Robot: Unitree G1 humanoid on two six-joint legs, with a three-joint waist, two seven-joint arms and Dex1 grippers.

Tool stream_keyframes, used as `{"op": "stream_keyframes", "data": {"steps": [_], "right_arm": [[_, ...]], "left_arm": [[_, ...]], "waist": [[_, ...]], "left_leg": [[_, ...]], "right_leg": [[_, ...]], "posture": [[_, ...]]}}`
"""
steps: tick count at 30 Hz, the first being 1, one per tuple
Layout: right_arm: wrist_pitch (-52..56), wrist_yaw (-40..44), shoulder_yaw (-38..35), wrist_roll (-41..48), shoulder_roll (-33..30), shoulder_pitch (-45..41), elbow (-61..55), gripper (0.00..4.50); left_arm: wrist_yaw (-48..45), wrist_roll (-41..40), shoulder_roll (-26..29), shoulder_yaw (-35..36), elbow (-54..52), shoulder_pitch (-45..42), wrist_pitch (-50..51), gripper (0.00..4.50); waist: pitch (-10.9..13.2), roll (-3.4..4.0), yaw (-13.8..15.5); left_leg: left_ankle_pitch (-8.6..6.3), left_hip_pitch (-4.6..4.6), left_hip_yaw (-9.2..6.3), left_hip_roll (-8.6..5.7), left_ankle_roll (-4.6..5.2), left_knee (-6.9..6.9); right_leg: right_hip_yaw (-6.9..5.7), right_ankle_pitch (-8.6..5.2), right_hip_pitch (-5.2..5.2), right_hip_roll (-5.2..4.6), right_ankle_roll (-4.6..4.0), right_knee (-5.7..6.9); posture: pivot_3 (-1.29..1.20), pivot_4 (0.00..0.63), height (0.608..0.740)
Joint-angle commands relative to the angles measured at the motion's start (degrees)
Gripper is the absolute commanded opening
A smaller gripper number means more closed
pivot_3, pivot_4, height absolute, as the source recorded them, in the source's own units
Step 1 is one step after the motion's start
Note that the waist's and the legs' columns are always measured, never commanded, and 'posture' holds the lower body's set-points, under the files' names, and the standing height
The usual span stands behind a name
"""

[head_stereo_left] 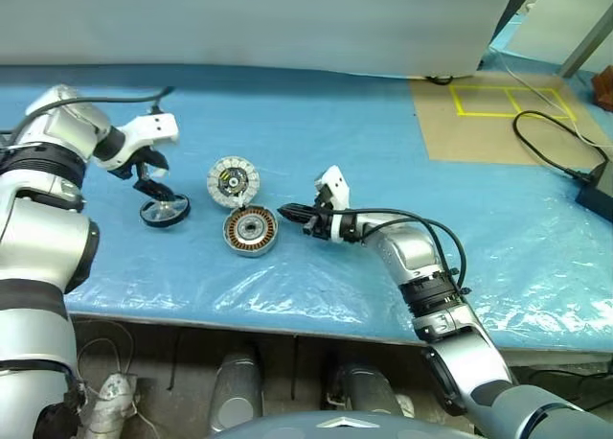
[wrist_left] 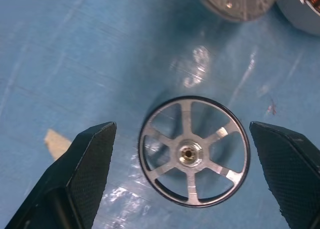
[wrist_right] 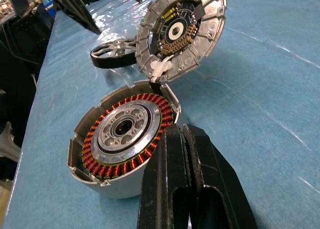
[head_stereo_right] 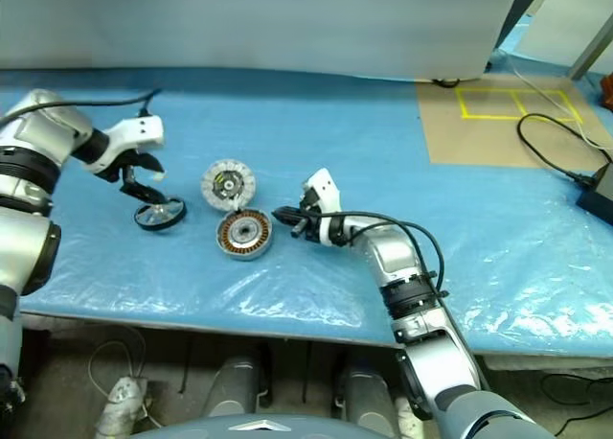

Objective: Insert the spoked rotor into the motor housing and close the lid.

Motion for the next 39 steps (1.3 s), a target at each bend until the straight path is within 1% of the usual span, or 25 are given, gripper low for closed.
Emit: {"op": "stream_keyframes", "data": {"steps": [1,6,10,22,29,39], "right_arm": [[0.1,-0.8,-0.7,0.9,-0.2,0.0,-3.1,0.01],[0.1,-1.7,-0.4,0.9,0.2,-0.3,-2.6,0.01],[-0.7,-1.4,0.1,0.3,0.1,-1.1,-1.7,0.01],[-0.3,-1.5,0.3,0.1,0.0,-0.7,-2.3,0.01],[0.3,-2.1,-0.1,0.2,-0.5,0.0,-2.7,0.01],[0.1,-2.3,0.0,0.2,0.1,-0.2,-1.8,0.01]], "left_arm": [[-3.5,5.8,-0.4,-3.2,1.7,-2.7,-2.4,4.50],[-3.5,9.3,-2.6,-3.7,2.8,-3.2,-4.2,4.50],[-1.5,11.4,-2.8,-3.8,3.3,-2.2,-5.4,4.50],[3.7,11.4,-4.9,-1.0,4.1,-0.3,-4.4,4.50],[3.8,11.4,-5.8,-0.8,4.1,1.4,-3.9,4.50],[3.0,11.7,-5.8,-0.9,4.0,0.8,-3.5,4.50]], "waist": [[0.0,0.00,0.1],[0.0,0.00,0.4],[0.0,0.00,0.4],[0.0,0.00,0.5],[0.0,0.00,0.6],[0.0,0.00,0.9]], "left_leg": [[0.00,-0.03,-0.06,-0.01,0.00,0.02],[0.00,-0.14,-0.23,-0.05,0.02,0.16],[0.00,-0.17,-0.25,-0.04,0.04,0.23],[0.00,-0.18,-0.27,-0.04,0.05,0.30],[0.00,-0.20,-0.29,-0.03,0.06,0.34],[0.00,-0.20,-0.29,-0.03,0.06,0.35]], "right_leg": [[-0.04,0.00,0.00,-0.01,0.00,0.01],[-0.17,0.00,0.05,-0.08,0.00,0.03],[-0.19,0.01,0.04,-0.09,-0.01,0.09],[-0.22,0.01,0.04,-0.11,-0.02,0.17],[-0.23,0.01,0.02,-0.11,-0.02,0.21],[-0.23,0.01,0.02,-0.12,-0.03,0.22]], "posture": [[0.00,0.150,0.740],[0.00,0.150,0.740],[0.00,0.150,0.740],[0.00,0.150,0.740],[0.00,0.150,0.740],[0.00,0.150,0.740]]}}
